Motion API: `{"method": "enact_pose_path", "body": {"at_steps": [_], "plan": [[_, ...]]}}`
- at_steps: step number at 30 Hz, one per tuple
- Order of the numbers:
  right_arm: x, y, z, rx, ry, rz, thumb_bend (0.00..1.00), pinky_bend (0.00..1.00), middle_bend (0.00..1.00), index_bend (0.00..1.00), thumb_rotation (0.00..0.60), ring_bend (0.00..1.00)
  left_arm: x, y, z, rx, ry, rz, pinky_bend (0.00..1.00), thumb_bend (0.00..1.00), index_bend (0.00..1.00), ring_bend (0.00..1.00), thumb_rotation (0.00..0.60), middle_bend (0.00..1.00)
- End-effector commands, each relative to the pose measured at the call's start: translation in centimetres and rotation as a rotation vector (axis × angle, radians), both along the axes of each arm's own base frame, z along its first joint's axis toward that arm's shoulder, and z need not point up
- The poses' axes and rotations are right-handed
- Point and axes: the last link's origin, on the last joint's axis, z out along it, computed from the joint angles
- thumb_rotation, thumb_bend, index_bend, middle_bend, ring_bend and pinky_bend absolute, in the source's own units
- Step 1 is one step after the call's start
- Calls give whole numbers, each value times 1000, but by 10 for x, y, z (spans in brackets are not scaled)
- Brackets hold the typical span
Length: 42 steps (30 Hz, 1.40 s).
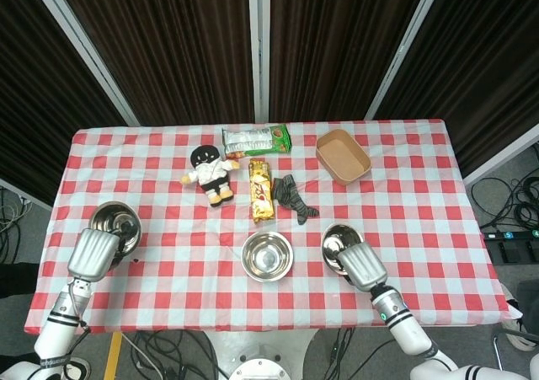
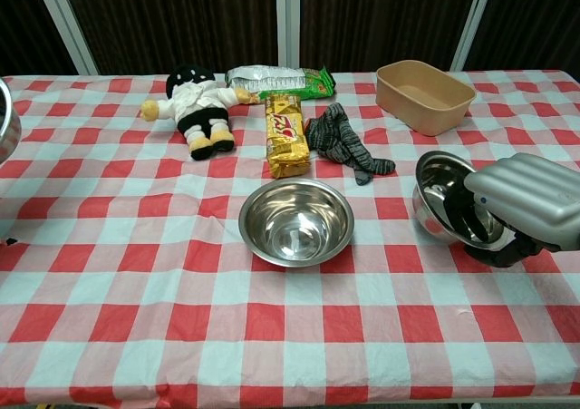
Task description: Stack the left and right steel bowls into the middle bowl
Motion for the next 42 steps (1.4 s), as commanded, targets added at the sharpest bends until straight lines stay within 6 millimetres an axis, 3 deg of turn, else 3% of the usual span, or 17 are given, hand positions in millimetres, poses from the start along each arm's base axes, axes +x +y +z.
{"method": "enact_pose_path", "body": {"at_steps": [1,10,16,22,29,39,42], "plan": [[0,0,1,-2,-1,1,335,716,629,678,600,760,0,0,0,-1,0,0,939,339,732,919,600,758],[14,-3,28,-78,-44,41,340,716,629,678,600,760,9,-3,1,-18,-8,-20,940,339,732,923,600,759],[39,-7,40,-72,-57,98,342,716,629,679,600,760,14,-4,-2,-17,-1,-25,940,339,732,923,600,760],[78,-6,23,7,-58,182,343,716,629,679,600,760,8,-3,13,62,-7,-1,940,342,735,923,600,765],[113,-4,-13,104,-54,245,346,716,629,680,600,760,-8,-8,34,122,15,51,940,344,740,923,600,769],[136,-9,-40,150,-24,280,339,716,623,681,600,760,-17,-8,42,145,15,74,940,344,742,923,600,769],[138,-11,-43,178,-13,282,202,716,554,600,600,756,-18,-8,42,146,14,77,940,344,742,923,600,769]]}}
